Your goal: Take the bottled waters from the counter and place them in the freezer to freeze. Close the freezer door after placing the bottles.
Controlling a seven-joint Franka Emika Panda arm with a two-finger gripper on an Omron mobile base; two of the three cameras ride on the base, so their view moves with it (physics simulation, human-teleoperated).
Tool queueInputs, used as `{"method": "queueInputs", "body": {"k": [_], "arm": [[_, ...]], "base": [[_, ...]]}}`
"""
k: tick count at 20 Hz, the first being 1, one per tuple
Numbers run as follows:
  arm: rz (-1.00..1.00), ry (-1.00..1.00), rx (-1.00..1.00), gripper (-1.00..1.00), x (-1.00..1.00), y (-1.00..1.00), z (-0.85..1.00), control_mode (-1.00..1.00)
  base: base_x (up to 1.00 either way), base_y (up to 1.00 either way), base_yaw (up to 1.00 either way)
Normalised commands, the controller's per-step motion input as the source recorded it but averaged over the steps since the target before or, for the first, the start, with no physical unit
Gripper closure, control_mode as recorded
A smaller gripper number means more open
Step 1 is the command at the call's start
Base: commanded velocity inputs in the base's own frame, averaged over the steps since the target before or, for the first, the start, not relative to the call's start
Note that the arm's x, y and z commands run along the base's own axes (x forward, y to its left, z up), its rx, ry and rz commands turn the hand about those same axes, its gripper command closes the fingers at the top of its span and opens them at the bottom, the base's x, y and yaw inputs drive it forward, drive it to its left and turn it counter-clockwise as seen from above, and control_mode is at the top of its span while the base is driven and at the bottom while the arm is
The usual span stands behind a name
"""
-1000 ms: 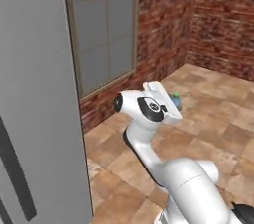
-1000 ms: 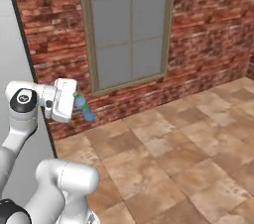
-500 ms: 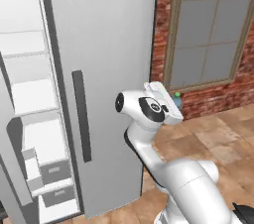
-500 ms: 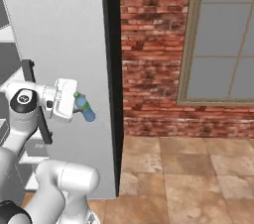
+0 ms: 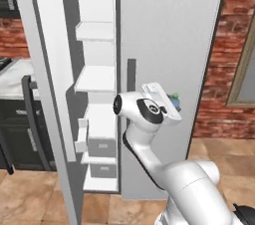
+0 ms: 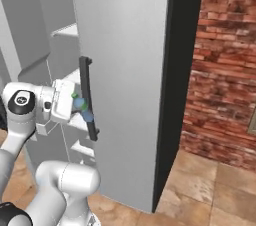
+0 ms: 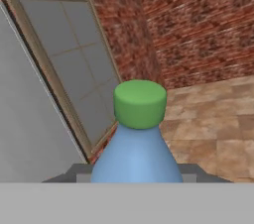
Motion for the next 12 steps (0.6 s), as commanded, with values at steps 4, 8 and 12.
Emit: {"method": "queueInputs", "body": {"k": [4,8,12], "arm": [[0.00,0.00,0.00,1.00,0.00,0.00,0.00,1.00],[0.00,0.00,0.00,1.00,0.00,0.00,0.00,1.00],[0.00,0.00,0.00,1.00,0.00,0.00,0.00,1.00]], "base": [[0.01,0.00,0.18],[0.35,0.04,0.00],[0.59,0.36,0.02]]}}
